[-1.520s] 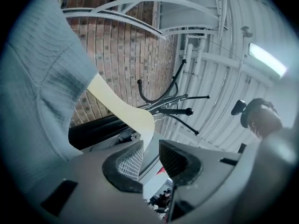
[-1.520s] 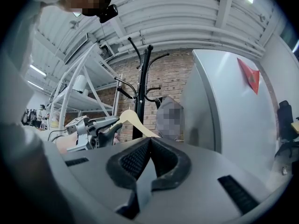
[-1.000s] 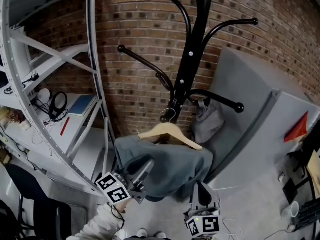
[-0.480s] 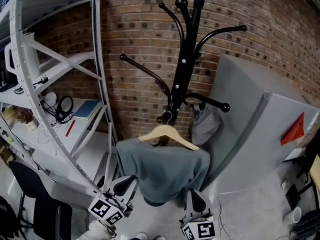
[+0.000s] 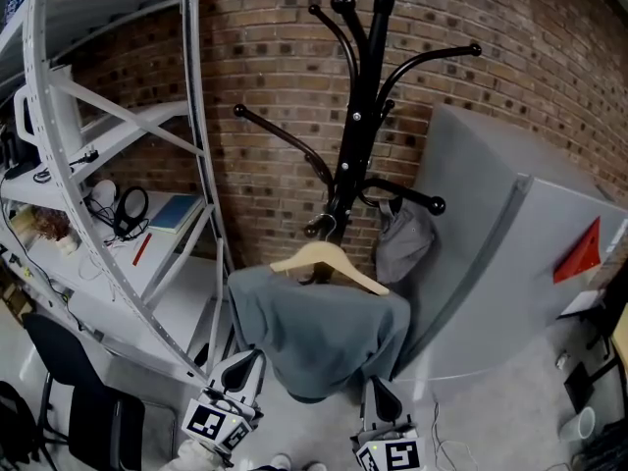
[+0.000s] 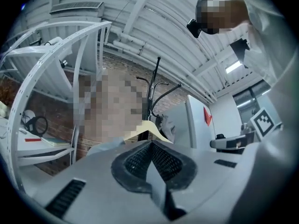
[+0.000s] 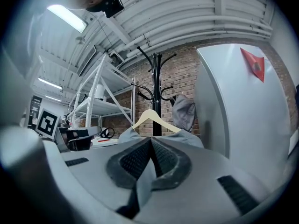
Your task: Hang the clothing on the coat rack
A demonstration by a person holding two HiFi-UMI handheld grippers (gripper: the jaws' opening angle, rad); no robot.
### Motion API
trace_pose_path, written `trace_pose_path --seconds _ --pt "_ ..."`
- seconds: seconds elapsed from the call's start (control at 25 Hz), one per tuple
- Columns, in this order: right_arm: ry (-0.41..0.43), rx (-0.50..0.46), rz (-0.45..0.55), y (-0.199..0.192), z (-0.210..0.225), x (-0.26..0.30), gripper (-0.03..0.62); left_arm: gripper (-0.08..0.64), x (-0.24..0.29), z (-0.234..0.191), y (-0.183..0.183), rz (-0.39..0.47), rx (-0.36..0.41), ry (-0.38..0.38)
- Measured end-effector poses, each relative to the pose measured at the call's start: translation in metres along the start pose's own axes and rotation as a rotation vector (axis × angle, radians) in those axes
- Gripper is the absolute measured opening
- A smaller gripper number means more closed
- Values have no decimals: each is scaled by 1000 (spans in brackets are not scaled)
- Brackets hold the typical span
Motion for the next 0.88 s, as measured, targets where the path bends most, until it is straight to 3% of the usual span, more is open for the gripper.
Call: trace_pose_path --seconds 0.32,0.64,0.88 --pt "-6 3 3 -1 1 2 21 8 2 1 -10 -21 -37 -5" --pt "4 15 -16 -5 -7 8 21 9 0 -8 -14 -44 -36 25" --pt "11 15 -22 -9 -12 15 21 8 -4 -15 -25 -38 -15 -3"
Point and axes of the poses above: the fingertips, and each gripper's own axes: x forward along the fingers, z to its right, y out of its top, the point moved 1 cm from there along -x, backward along the fingers, and after that the axes turned 8 degrees about -y, right-handed, at the moved point
